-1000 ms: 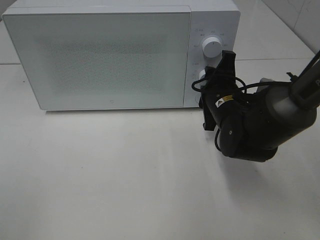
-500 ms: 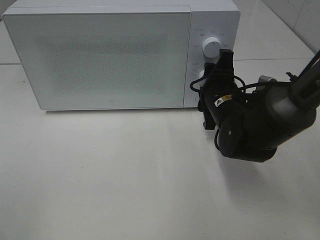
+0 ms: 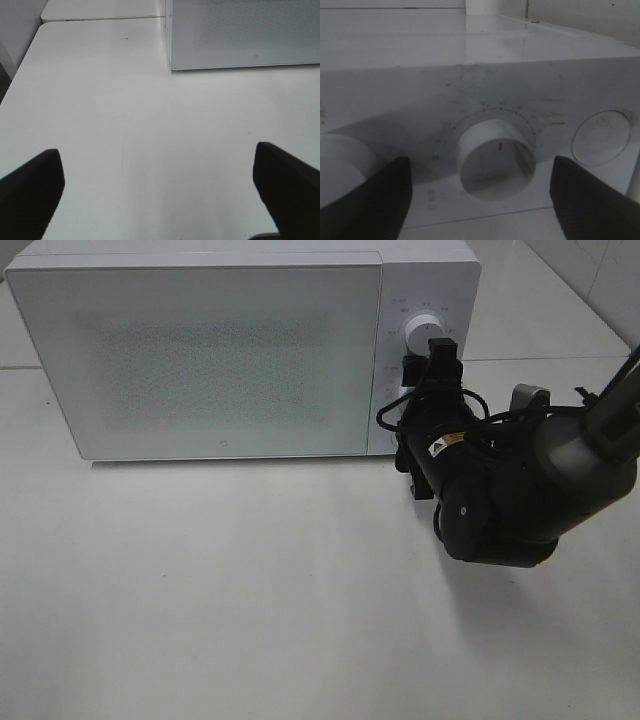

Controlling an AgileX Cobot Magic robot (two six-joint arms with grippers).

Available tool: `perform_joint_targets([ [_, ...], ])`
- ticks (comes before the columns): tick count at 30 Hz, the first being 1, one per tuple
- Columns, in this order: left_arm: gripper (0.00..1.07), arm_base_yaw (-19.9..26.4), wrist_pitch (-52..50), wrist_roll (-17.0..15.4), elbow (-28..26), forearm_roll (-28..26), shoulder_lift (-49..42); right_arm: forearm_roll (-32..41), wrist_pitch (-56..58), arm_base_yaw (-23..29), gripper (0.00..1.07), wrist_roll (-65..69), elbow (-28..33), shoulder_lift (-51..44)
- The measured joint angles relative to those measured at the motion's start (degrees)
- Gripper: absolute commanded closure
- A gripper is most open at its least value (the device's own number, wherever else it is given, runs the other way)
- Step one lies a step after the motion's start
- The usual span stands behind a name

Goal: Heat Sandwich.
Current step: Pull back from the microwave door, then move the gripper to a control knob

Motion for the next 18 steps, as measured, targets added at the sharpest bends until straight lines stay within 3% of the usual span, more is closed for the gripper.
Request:
perform_joint_targets([
  [18, 0.09, 0.0, 0.0, 0.0, 0.0, 0.0, 0.0, -11.8, 13.5, -0.1, 0.31, -12.0, 7.4, -7.4],
])
